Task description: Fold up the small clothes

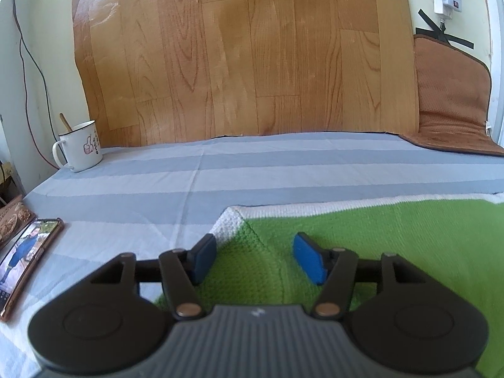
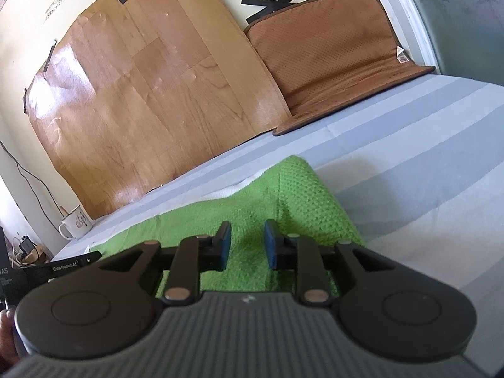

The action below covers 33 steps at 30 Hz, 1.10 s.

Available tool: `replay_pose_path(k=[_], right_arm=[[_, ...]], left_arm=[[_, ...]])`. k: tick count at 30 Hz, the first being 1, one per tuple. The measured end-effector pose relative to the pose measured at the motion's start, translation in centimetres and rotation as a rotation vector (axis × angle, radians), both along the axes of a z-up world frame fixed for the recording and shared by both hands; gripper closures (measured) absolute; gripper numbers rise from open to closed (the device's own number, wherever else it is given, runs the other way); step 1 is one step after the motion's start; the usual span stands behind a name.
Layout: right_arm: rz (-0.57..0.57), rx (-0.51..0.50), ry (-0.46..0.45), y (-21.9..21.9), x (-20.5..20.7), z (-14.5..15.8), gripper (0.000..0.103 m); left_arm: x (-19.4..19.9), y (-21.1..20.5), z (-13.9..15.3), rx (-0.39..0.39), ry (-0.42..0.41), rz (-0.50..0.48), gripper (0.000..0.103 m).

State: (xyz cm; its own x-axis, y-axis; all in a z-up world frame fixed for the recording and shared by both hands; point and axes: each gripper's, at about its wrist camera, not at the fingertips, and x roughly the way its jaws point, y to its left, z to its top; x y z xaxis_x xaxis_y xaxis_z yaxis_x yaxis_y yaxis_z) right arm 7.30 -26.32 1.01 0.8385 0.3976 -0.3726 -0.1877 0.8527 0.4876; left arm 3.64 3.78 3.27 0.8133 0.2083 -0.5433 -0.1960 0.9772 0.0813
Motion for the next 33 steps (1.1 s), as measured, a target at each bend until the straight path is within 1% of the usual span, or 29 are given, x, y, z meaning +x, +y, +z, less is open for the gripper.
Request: replay_pose_path(k=[3,4,6,7,11,14,21,33], right_arm=[[0.0,-0.006,-0.003,0.2,-0.1,0.0,0.075],[0.0,-0.01,-0.005,0.3,-0.1,0.1,0.075],[0.002,-0.017,-0.008,0.4,-0.1,0.1,0.073],[0.002,-0.021,-0.01,0.5,-0.2,0.1,0.072],[0.004,-0.045,-0.018,0.9,-0.3,0.2,0.069],[0.007,-0.064,-0.024,1.3,-0.3,0.2,0.067],[0.013,-0.098,-0.037,1.8,-0.4,0.3,0.062],[0.011,-0.095,-0.038,1.9,-0.5,0.3,0.061]], left_arm=[[-0.1,0.1,0.0,-0.005,-0.001,0.0,0.043],[-0.1,0.1,0.0,-0.007,-0.001,0.001,0.04],[0.0,0.1,0.0,-0.012,0.001,0.013,0.027],[0.0,0.3,0.0,-0.017,0.006,0.029,0.013],[0.4,2.1,-0.1,-0.123,0.033,0.042,0.006],[0.4,2.7,-0.3,-0.157,0.04,0.045,0.005],[0.2,2.5,-0.3,-0.147,0.038,0.046,0.005],[0.3,2.6,-0.3,-0.143,0.038,0.046,0.005]])
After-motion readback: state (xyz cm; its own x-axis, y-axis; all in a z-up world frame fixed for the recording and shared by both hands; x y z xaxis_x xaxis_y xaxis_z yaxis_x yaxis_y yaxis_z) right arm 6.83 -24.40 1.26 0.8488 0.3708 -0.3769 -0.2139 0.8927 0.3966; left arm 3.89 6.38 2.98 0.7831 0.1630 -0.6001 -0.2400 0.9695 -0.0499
